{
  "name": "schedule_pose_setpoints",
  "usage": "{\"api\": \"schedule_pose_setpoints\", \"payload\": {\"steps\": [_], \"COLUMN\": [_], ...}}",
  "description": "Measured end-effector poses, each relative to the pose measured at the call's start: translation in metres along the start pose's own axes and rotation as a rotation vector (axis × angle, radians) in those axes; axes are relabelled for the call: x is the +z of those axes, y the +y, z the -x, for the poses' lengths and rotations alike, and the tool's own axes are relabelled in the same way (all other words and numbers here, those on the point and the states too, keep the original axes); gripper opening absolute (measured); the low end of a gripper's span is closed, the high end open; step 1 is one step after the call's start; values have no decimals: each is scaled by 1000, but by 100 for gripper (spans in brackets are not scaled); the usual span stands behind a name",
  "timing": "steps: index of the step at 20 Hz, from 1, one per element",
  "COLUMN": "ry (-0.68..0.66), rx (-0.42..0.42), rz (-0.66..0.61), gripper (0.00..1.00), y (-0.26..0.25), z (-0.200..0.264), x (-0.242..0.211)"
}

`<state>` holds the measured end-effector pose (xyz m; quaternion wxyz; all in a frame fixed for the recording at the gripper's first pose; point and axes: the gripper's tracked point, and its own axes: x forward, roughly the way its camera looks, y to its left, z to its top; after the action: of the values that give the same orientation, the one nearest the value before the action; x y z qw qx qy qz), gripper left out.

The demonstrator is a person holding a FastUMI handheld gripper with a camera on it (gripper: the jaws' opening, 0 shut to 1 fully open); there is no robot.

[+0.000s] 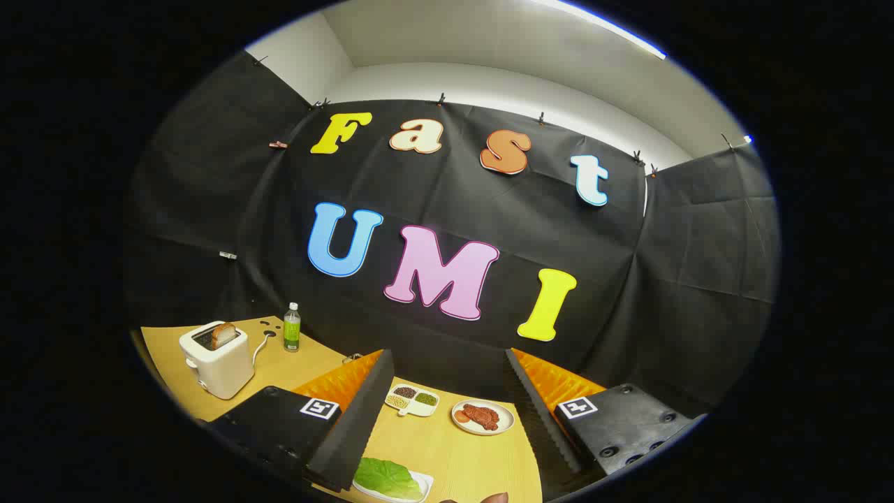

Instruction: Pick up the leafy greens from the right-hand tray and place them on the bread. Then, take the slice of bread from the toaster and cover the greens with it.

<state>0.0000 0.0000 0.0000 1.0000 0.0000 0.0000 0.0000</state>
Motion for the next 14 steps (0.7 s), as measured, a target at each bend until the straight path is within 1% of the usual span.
{"api": "schedule_pose_setpoints", "payload": {"steps": [14], "ry": [11], "rx": [4], "rz": [9], "gripper": [97], "y": [3], "z": [2], "x": [-1]}}
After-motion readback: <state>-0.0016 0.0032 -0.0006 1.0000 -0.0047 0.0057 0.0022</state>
